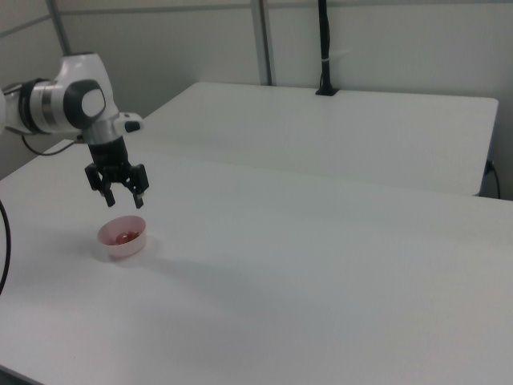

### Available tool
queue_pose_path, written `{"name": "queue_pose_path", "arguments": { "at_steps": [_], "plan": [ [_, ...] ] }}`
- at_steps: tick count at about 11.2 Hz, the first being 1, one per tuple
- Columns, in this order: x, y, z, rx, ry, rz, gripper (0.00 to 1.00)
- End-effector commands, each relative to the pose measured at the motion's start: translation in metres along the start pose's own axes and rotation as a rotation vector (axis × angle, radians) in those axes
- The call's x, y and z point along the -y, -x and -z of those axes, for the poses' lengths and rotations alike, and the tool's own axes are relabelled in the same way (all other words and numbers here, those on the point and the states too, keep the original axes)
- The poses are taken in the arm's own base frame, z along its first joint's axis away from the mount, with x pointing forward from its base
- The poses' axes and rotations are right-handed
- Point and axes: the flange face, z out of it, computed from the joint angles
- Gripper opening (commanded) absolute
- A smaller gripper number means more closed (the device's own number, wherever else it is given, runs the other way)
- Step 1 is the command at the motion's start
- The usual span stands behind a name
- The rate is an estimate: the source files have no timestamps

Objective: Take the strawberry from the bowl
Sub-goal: 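Move the open gripper over the pink bowl and lower it onto the strawberry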

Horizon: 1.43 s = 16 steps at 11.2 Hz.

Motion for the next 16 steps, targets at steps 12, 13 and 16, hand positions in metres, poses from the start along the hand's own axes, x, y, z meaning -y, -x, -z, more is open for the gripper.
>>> {"name": "queue_pose_path", "arguments": {
  "at_steps": [12,13,16],
  "plan": [
    [0.043,-0.010,-0.107,0.056,0.060,0.079,0.64],
    [0.043,-0.011,-0.108,0.048,0.059,0.083,0.44],
    [0.043,-0.011,-0.106,0.046,0.054,0.091,0.27]
  ]
}}
